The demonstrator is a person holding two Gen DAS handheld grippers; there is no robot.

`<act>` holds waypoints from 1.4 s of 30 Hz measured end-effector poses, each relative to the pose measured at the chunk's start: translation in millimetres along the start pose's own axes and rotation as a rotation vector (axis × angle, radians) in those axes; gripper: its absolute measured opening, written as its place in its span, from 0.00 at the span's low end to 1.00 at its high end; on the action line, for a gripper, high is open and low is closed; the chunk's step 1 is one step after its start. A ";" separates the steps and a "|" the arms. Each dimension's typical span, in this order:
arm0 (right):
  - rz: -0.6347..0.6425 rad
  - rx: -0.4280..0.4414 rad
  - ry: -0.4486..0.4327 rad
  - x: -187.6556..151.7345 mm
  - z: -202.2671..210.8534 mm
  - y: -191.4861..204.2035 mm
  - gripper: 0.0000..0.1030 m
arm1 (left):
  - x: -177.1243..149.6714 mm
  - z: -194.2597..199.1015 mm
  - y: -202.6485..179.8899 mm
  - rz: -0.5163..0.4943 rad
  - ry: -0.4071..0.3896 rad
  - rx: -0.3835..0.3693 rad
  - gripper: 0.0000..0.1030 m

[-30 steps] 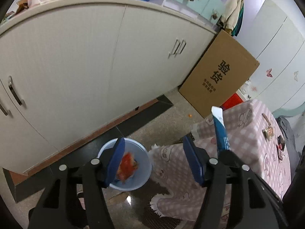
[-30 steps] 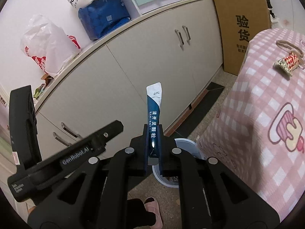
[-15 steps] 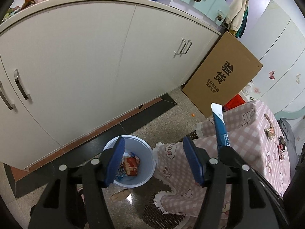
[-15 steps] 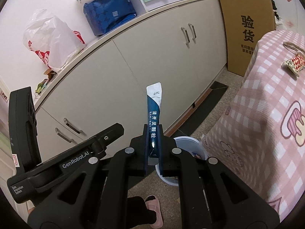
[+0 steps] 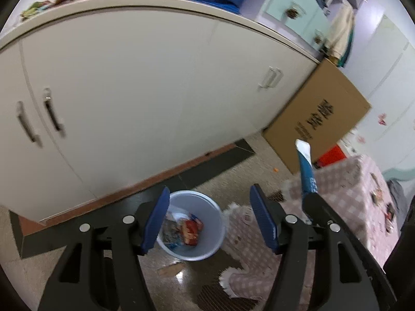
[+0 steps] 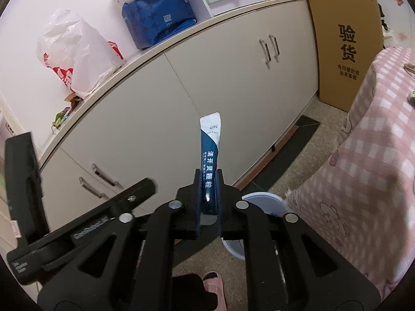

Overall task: Collect trash
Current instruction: 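Carry the red bag and blue packet over the wastebasket and open both grippers, then move both open grippers back over the table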

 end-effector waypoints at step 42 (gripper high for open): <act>-0.111 -0.383 -0.210 84.3 228.9 -227.8 0.49 | -63.6 54.5 -294.9 -0.408 0.016 -0.346 0.74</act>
Point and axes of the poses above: each gripper's, at about its wrist camera, not at the fingertips, and z roughly against the way its jaws point, y to its left, x to its top, the point moved 8 cm from there along -z, roughly the way its jaws point, and after that the axes turned 15 degrees about -y, right-handed, at the moved point
